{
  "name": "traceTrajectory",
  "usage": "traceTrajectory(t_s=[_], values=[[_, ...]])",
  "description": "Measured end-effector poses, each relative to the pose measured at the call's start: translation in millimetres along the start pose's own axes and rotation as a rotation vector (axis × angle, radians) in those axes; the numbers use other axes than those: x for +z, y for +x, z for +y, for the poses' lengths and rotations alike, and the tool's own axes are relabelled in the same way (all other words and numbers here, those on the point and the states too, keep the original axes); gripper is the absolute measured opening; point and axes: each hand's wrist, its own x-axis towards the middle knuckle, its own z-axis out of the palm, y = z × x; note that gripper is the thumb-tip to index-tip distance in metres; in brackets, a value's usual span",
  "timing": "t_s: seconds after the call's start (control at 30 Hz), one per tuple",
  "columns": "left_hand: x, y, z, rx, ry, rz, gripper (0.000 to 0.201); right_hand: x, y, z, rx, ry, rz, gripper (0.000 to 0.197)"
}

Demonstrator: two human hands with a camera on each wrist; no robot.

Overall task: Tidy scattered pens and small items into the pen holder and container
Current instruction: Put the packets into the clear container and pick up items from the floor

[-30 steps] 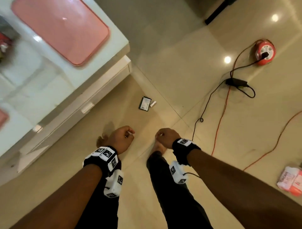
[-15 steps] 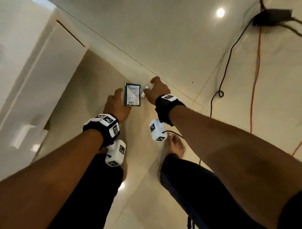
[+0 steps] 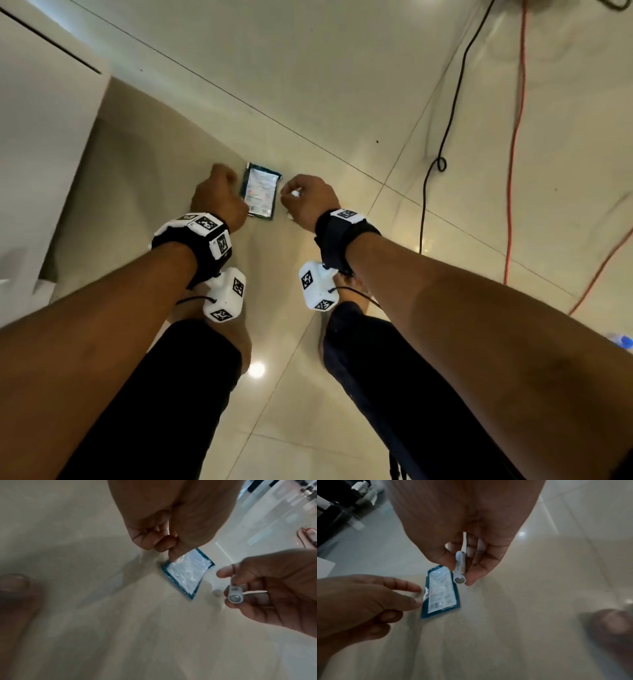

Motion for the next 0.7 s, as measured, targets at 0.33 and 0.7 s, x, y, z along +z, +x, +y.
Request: traceTrajectory(t_s=[0.33,0.7], values=[[2,-39,-18,0.068,-0.018,-0.123,0.055,-11,-39,3,0.125,0.022,-0.032,0.03],[40,-26,-18,-0.093,-0.333,-0.086,0.046,28,3,-5,0.008,-0.11,-0.129,0.037]])
